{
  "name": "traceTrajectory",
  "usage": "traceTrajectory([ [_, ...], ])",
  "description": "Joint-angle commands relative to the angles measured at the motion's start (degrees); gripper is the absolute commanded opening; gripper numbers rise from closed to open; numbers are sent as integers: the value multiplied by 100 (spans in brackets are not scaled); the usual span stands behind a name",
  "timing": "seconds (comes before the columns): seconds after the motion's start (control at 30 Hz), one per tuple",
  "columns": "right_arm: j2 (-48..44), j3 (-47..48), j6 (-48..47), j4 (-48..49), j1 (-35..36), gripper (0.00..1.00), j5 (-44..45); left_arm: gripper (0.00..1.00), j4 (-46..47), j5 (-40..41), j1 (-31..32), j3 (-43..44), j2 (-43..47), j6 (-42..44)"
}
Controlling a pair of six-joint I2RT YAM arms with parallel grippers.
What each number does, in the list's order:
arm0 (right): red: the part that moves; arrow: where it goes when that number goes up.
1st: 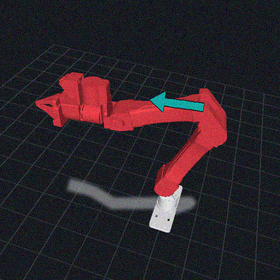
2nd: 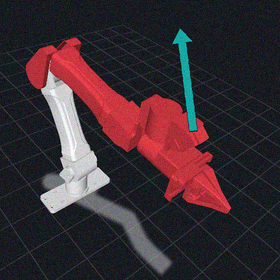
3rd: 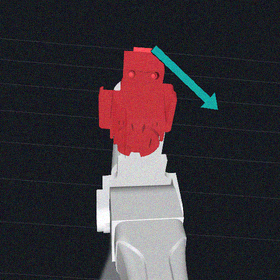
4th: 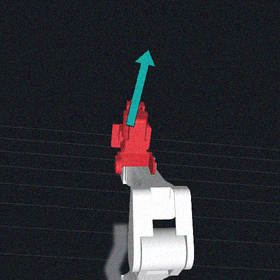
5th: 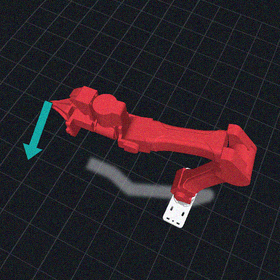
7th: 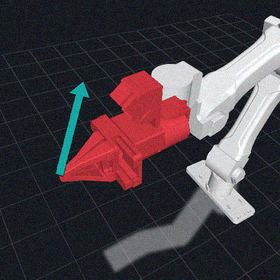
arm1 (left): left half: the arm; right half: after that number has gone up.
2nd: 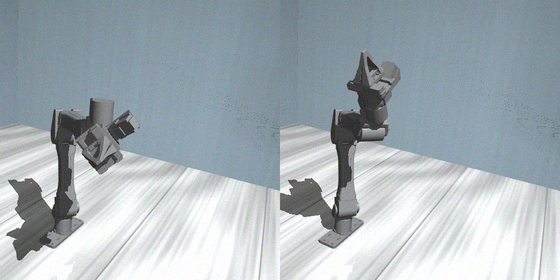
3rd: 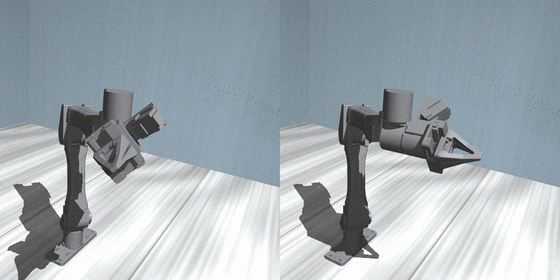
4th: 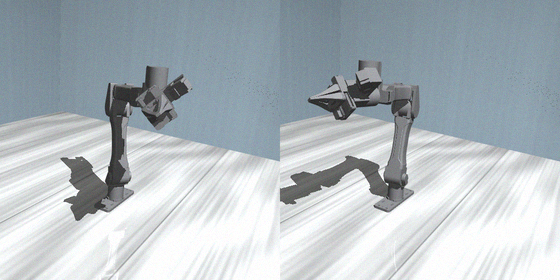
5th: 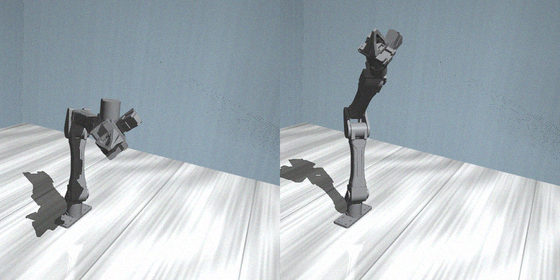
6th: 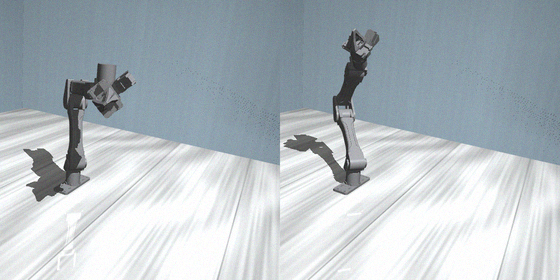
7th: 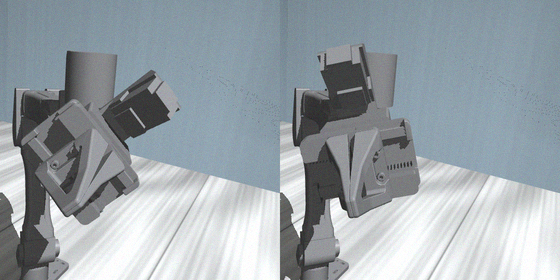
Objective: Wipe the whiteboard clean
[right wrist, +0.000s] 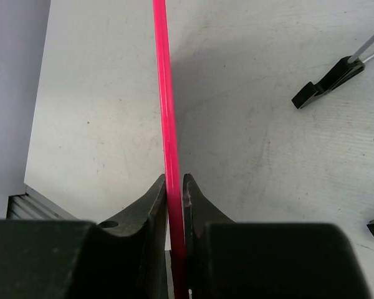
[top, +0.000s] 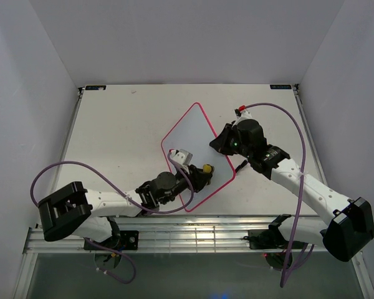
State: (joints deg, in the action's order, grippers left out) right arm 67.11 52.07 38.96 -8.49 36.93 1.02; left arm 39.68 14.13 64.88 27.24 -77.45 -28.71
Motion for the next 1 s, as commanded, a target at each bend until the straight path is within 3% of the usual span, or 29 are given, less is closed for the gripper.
traceTrajectory([
  [0.0, -207, 426, 455, 1254, 377, 8, -480, 0, -1200, -551, 7, -422, -921, -469],
  [0.37, -146, 312, 446, 1315, 377, 8, -506, 0, -1498, -903, 234, 17, 378, -126],
  [0.67, -84, 356, 516, 1385, 377, 8, -514, 0, -1542, -622, 912, 360, -42, -135],
  [0.83, -93, 303, 516, 1411, 385, 8, -594, 0, -1787, -271, 711, 492, -33, -21],
  [0.97, -163, 259, 455, 1429, 377, 8, -699, 0, -1806, -587, 8, 405, 63, -118],
])
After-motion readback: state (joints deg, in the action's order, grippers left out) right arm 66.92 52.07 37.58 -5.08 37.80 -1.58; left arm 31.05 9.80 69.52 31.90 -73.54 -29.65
